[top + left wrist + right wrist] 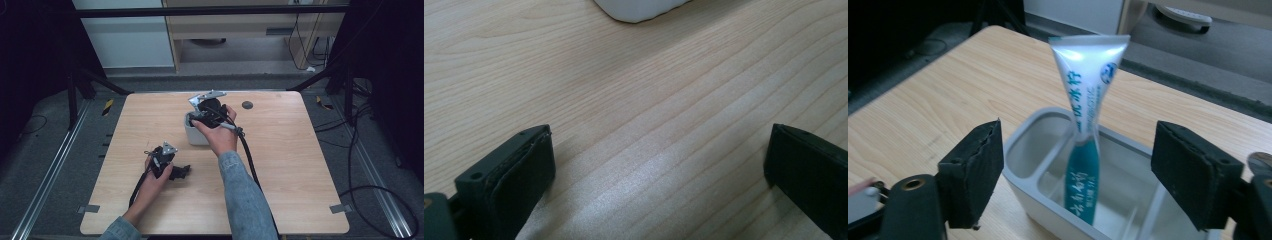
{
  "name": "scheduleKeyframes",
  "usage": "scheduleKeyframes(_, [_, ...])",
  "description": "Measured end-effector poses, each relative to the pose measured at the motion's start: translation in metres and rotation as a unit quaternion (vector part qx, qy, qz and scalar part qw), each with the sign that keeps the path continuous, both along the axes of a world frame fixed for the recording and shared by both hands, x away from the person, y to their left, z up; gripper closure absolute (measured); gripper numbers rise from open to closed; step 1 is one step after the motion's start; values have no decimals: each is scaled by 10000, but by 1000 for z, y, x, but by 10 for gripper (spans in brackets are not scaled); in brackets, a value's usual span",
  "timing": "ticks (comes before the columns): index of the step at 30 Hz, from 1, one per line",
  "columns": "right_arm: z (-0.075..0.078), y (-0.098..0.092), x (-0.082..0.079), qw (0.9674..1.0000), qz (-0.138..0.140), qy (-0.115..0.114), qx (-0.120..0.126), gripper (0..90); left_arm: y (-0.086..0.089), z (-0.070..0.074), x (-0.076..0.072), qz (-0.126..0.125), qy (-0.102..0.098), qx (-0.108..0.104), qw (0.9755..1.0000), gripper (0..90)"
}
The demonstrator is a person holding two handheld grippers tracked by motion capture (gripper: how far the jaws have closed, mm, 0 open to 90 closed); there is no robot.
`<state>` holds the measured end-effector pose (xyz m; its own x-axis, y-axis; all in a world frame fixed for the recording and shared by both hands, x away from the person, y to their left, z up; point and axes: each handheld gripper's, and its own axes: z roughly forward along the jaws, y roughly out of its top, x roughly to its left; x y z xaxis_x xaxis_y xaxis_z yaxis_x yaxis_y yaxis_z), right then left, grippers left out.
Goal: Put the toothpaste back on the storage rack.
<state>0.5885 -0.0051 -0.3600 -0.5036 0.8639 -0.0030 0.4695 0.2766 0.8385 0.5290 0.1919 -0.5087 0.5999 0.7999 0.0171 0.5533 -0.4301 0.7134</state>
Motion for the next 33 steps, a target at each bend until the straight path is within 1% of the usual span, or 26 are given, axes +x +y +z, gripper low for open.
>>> scheduleKeyframes(4, [-1,-6,1,9999,22,-32,-145,165,0,0,0,-6,4,13,10000,0])
scheduleKeyframes(9, [4,-18,-2,9992,244,-6,-301,121,0,0,0,9,9,12,10000,0])
scheduleKeyframes(12, [4,-26,-6,9985,414,-26,-348,118,-1,0,1,13,-3,6,10000,0])
scheduleKeyframes(13, [5,-28,-7,9983,446,7,-365,117,-1,0,1,20,-2,6,10000,0])
scheduleKeyframes(14, [5,-30,-8,9979,488,3,-417,115,-1,0,1,30,-5,1,10000,0])
scheduleKeyframes(16, [6,-34,-11,9977,533,9,-423,109,-2,0,1,41,-2,8,10000,0])
scheduleKeyframes(17, [7,-35,-12,9975,568,-28,-423,104,-2,0,2,52,2,1,10000,0])
scheduleKeyframes(19, [8,-39,-13,9977,589,-8,-327,102,-4,0,3,69,-2,0,10000,0])
scheduleKeyframes(24, [7,-45,-15,9975,569,36,-414,101,-9,0,8,76,0,0,10000,0])
scheduleKeyframes(26, [8,-50,-16,9981,492,35,-365,103,-9,0,8,70,1,1,10000,0])
scheduleKeyframes(28, [10,-56,-18,9988,417,47,-242,105,-10,0,9,58,1,9,10000,0])
scheduleKeyframes(29, [10,-58,-19,9990,387,45,-222,105,-10,0,9,60,-2,7,10000,0])
scheduleKeyframes(31, [9,-64,-21,9992,323,4,-248,107,-11,0,10,62,5,-5,10000,0])
scheduleKeyframes(33, [8,-71,-23,9995,214,34,-248,108,-11,0,11,51,0,-8,10000,0])
